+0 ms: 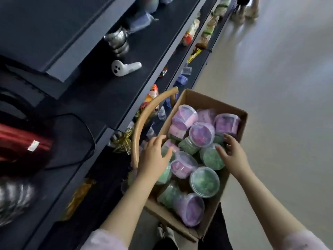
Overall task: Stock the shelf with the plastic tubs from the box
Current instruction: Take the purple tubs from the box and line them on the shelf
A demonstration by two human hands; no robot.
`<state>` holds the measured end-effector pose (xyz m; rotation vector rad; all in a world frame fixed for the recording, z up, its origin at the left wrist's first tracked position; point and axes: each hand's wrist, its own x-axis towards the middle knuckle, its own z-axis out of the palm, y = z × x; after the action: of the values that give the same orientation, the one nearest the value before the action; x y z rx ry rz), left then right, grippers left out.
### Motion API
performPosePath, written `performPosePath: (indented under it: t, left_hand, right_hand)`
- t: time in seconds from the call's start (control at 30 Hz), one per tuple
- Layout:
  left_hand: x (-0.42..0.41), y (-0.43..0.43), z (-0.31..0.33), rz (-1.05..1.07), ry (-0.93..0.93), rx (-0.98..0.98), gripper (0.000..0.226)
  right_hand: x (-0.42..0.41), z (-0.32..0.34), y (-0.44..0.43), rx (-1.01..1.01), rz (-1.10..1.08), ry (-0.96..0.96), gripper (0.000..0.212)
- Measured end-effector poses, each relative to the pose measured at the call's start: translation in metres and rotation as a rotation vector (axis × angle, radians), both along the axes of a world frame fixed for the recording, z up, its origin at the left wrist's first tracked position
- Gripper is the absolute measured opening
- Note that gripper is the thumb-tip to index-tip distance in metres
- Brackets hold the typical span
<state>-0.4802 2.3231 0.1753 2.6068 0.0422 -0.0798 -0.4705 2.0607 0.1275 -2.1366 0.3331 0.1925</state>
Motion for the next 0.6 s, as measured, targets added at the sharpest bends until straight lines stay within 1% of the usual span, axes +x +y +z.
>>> performPosePath:
  t: [0.1,0.2,0.3,0.37,0.43,0.53,0.6]
  left_hand:
    - [0.032,-0.017,-0.041,0.087,0.062,-0.042,0.049]
    - [0.068,-0.036,-0.073,0.139,0.142,-0.056,0.058]
    - [0.106,-0.055,-0.099,0.165,0.216,-0.070,0.068]
    - [0.130,-0.065,-0.113,0.173,0.264,-0.101,0.075]
    - [0.149,-0.074,-0.124,0.190,0.308,-0.116,0.082]
    - [0.169,-0.086,-0.135,0.280,0.288,-0.088,0.083]
    - [0.174,-0.091,-0.139,0.339,0.229,-0.069,0.074]
  right_hand:
    - [0.046,-0.042,-0.005,0.002,0.006,-0.003,0.058]
    - [0.081,-0.075,-0.007,-0.022,0.106,0.012,0.059]
    - [0.101,-0.097,-0.008,-0.023,0.206,0.073,0.061]
    - [0.106,-0.108,-0.010,-0.027,0.229,0.104,0.061]
    - [0.109,-0.114,-0.013,-0.043,0.229,0.109,0.057]
    - [0.112,-0.120,-0.017,-0.053,0.220,0.128,0.051]
    - [0.114,-0.123,-0.017,-0.063,0.215,0.129,0.050]
